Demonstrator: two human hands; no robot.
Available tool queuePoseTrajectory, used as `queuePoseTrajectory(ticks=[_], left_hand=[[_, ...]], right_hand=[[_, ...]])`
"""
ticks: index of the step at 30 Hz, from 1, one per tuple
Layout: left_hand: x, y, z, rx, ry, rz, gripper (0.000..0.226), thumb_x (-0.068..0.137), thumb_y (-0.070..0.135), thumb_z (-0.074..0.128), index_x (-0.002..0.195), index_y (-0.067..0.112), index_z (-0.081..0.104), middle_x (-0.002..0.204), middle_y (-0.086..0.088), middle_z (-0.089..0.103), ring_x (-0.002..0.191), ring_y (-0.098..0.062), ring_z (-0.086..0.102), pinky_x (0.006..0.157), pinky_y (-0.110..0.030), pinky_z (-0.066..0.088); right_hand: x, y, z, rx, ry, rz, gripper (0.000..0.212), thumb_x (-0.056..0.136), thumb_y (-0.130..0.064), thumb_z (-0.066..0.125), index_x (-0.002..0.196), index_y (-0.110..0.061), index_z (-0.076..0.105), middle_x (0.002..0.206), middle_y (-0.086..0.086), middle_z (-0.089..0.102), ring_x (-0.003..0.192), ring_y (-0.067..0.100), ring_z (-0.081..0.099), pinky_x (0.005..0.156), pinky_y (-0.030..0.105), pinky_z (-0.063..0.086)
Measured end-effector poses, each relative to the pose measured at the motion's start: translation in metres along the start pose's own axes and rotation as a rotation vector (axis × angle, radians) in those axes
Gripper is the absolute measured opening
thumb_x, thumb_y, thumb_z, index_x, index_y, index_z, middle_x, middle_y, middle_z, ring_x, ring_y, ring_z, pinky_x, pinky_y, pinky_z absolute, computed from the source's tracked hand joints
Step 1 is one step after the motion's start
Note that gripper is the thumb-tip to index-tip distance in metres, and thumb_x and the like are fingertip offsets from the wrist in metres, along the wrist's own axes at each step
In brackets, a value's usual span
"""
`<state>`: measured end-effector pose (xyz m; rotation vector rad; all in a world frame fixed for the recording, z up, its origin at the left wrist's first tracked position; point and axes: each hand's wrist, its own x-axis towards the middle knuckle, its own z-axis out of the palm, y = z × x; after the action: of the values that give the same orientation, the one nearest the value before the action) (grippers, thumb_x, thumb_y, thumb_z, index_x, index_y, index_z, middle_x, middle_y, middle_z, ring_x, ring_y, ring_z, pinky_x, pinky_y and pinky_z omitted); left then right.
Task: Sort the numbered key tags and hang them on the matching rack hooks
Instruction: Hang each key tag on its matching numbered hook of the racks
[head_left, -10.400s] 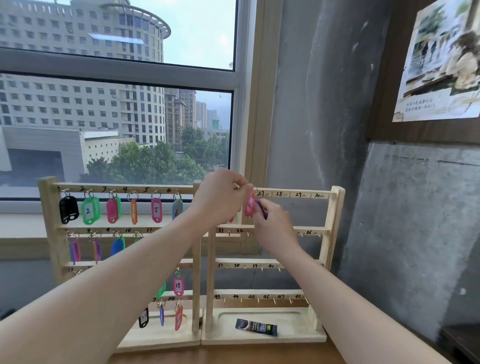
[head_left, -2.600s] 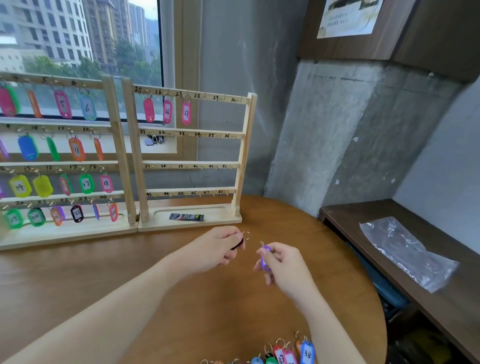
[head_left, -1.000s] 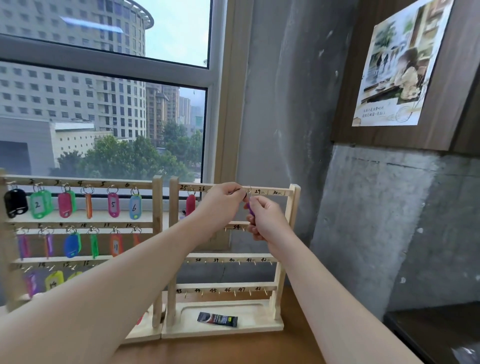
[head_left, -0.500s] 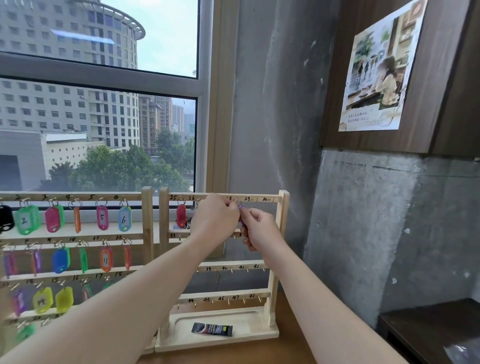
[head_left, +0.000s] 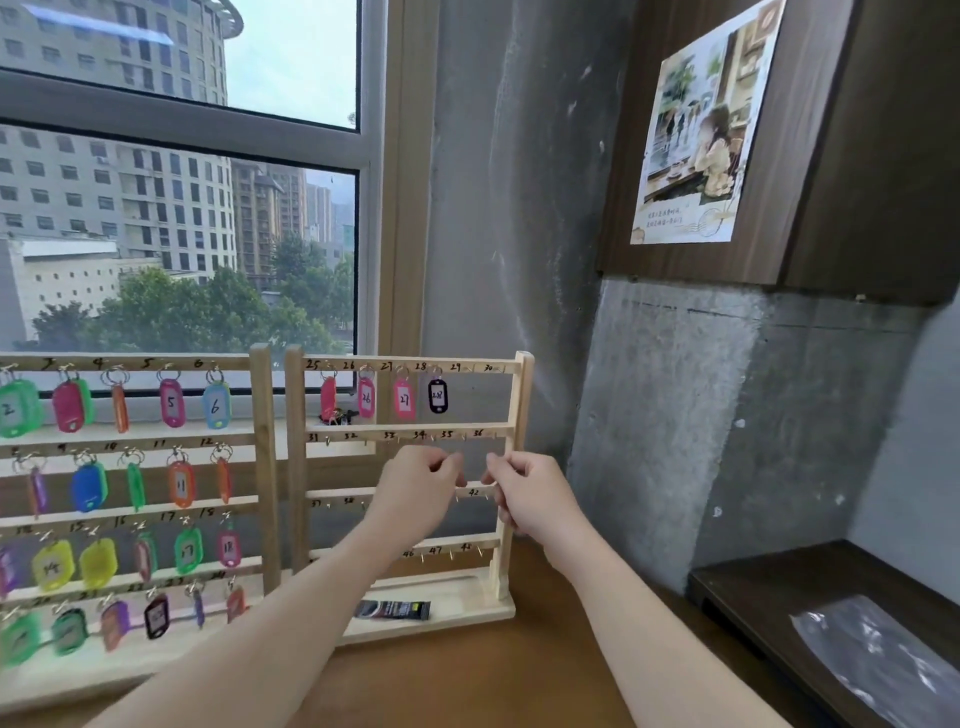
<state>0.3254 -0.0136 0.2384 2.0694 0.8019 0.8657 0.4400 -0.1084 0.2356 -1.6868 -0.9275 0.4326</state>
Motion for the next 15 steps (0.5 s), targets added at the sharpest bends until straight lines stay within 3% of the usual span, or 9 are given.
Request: queuePoseTrajectory(ticks=[4, 9, 12, 15], left_hand=[[-0.041, -0.009, 0.041, 0.045, -0.196, 0.064, 0.038, 0.104, 0.028, 0.050, 0.070, 0.022, 0.065, 0.060, 0.005, 0.062, 0.050, -0.005, 0.054, 0.047, -0.015, 0.040], [-0.090, -0.033, 0.104, 0.213, -0.587, 0.124, 0.026, 0.098, 0.024, 0.055, 0.077, 0.018, 0.069, 0.074, 0.000, 0.067, 0.072, -0.018, 0.064, 0.069, -0.031, 0.053], [-0.118, -0.050, 0.142, 0.180, -0.751, 0.099, 0.021, 0.094, 0.021, 0.056, 0.077, 0.023, 0.068, 0.077, 0.008, 0.063, 0.078, -0.015, 0.063, 0.069, -0.026, 0.049], [-0.137, -0.060, 0.178, 0.084, -0.800, -0.021, 0.015, 0.090, 0.039, 0.068, 0.083, 0.027, 0.070, 0.086, 0.008, 0.065, 0.078, -0.010, 0.061, 0.068, -0.024, 0.046]], right_hand=[[-0.035, 0.030, -0.026, -0.110, 0.059, 0.029, 0.031, 0.105, -0.034, 0.053, 0.083, -0.020, 0.071, 0.067, -0.004, 0.058, 0.064, 0.010, 0.053, 0.057, 0.022, 0.041], [-0.104, 0.092, -0.074, -0.358, 0.139, 0.039, 0.033, 0.102, -0.034, 0.058, 0.073, -0.022, 0.070, 0.057, -0.007, 0.057, 0.054, 0.006, 0.051, 0.054, 0.018, 0.038], [-0.150, 0.136, -0.102, -0.522, 0.173, 0.104, 0.035, 0.099, -0.030, 0.062, 0.065, -0.025, 0.067, 0.062, -0.014, 0.062, 0.063, 0.006, 0.057, 0.060, 0.022, 0.041], [-0.183, 0.163, -0.125, -0.619, 0.162, 0.242, 0.032, 0.100, -0.030, 0.061, 0.069, -0.027, 0.069, 0.065, -0.015, 0.063, 0.069, 0.004, 0.058, 0.061, 0.016, 0.037]])
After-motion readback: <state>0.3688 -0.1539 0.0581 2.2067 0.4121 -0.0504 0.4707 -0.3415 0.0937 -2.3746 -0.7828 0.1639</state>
